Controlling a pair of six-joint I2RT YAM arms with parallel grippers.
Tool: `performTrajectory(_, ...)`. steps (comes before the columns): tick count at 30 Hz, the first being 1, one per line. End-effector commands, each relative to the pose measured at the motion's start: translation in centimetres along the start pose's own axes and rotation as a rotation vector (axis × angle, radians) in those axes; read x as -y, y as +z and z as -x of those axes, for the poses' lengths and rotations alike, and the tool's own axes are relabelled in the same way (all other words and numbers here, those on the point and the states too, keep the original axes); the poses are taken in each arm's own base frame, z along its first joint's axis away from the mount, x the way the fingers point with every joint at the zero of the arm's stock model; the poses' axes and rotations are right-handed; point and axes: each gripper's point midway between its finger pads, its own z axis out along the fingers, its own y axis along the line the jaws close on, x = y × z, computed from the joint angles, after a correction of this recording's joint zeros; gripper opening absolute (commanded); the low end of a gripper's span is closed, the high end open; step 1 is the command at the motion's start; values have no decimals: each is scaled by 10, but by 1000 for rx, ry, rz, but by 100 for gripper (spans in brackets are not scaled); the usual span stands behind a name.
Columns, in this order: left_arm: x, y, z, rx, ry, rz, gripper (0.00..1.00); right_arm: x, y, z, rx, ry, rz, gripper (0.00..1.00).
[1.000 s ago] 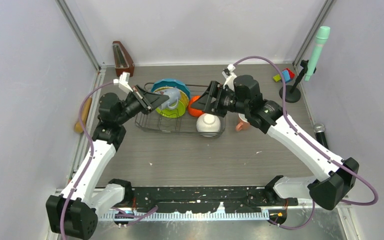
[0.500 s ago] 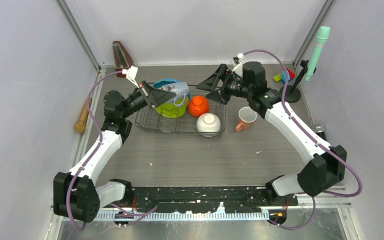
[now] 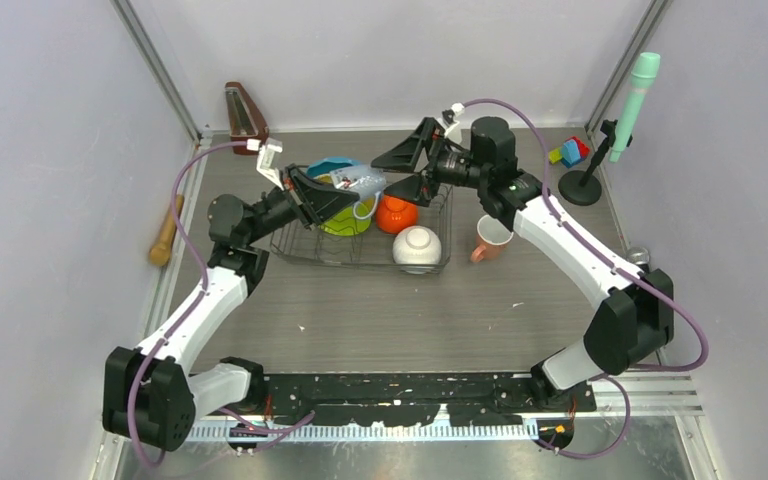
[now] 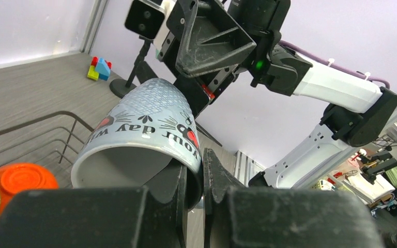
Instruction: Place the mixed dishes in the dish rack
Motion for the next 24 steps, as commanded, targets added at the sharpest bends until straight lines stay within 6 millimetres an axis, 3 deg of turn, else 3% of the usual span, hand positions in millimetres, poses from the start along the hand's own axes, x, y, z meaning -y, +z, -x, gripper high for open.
performTrajectory(1, 29, 6, 28, 75, 97, -115, 0, -36, 2, -17, -93, -61, 144, 95)
performTrajectory(8, 53, 11, 46, 132, -68, -259, 0, -50, -3, -25, -134, -207, 244, 83)
performTrajectory(12, 55, 13, 48, 114, -112, -294, 0, -53, -4, -25, -129, -221, 249, 76)
performTrajectory(16, 59, 12, 49, 120, -89, -293, 0, -51, -4, -26, -137, -210, 225, 61)
performTrajectory(24, 58, 10, 35, 36, -44, -282, 0, -50, -3, -23, -129, -179, 208, 75)
